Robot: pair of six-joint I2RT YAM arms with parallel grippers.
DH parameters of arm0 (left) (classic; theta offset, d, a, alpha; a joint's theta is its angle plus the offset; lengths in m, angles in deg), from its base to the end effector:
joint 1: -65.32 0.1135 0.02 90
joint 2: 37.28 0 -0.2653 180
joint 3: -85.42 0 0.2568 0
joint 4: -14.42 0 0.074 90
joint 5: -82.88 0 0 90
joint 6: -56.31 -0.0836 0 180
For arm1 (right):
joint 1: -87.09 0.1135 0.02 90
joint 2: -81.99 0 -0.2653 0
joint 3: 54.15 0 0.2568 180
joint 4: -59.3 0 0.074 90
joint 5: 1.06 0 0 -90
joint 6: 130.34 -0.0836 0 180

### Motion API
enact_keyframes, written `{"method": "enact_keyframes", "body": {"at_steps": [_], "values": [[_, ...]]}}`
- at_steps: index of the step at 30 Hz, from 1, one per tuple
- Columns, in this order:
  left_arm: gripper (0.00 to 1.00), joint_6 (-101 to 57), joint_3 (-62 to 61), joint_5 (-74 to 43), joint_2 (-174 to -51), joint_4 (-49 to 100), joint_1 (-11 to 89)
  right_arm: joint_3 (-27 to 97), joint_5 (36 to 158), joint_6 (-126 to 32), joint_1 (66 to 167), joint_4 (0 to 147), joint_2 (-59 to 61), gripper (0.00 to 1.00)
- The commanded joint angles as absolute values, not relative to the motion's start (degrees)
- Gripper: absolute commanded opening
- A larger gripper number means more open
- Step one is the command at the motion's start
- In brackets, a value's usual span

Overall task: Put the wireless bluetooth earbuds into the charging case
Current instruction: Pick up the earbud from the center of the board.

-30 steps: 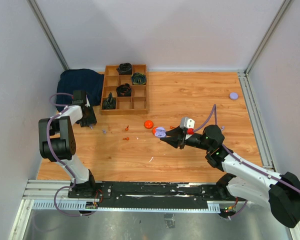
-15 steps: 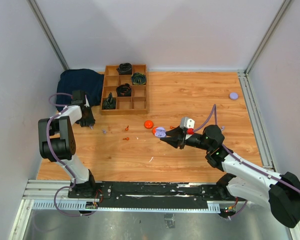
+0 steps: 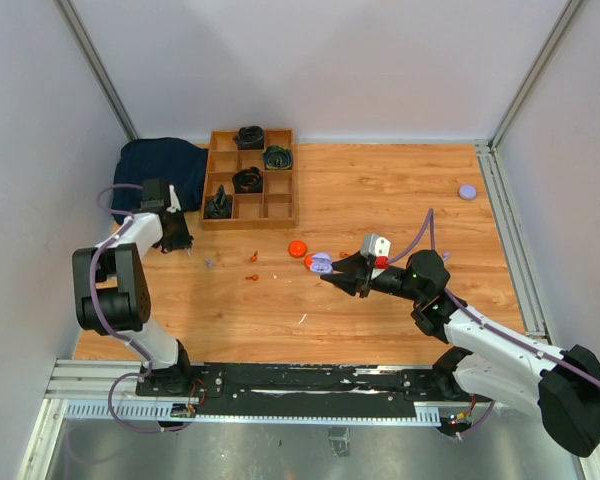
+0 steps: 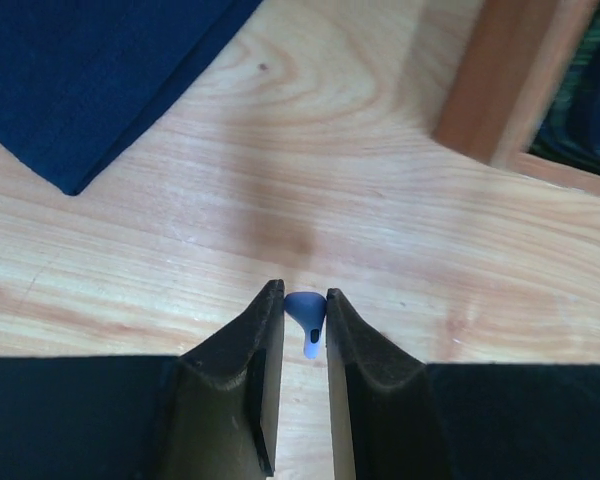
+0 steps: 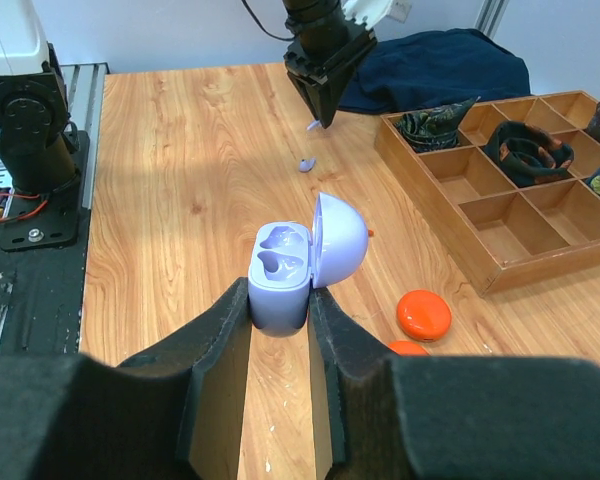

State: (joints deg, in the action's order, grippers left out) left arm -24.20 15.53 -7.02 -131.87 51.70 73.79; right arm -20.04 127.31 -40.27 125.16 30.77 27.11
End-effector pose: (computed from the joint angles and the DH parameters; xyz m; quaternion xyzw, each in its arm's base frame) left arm 0.3447 0.0515 0.1315 -0.1517 0.9583 -0.0013 0.2421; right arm 0.1615 0.1924 0.2583 -0.4369 0.5061 0.4360 0.6024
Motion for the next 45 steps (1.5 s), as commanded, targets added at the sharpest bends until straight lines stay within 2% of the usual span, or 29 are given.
{"method": "enact_keyframes", "body": {"at_steps": [1, 16, 24, 33, 45], "values": [[0.24, -22.98, 15.62, -9.76, -125.5, 51.43, 70.75, -20.69, 126.41, -40.34, 124.44, 28.49, 28.2, 0.09], [0.23, -13.43, 18.7, -7.93, -103.54, 42.26, 53.69, -18.93, 125.41, -39.11, 124.51, 27.46, 27.85, 0.07], [0.22, -8.68, 19.53, -3.77, -94.18, 36.52, 40.68, -18.37, 123.31, -37.9, 124.51, 25.88, 29.67, 0.06], [0.19, -5.25, 20.41, 1.32, -90.27, 28.94, 27.68, -17.19, 120.15, -38.24, 124.59, 22.97, 28.57, 0.05], [0.18, -3.37, 24.88, 10.18, -91.45, 15.43, 13.15, -17.56, 115.03, -38.35, 124.54, 19.12, 27.19, 0.06]]}}
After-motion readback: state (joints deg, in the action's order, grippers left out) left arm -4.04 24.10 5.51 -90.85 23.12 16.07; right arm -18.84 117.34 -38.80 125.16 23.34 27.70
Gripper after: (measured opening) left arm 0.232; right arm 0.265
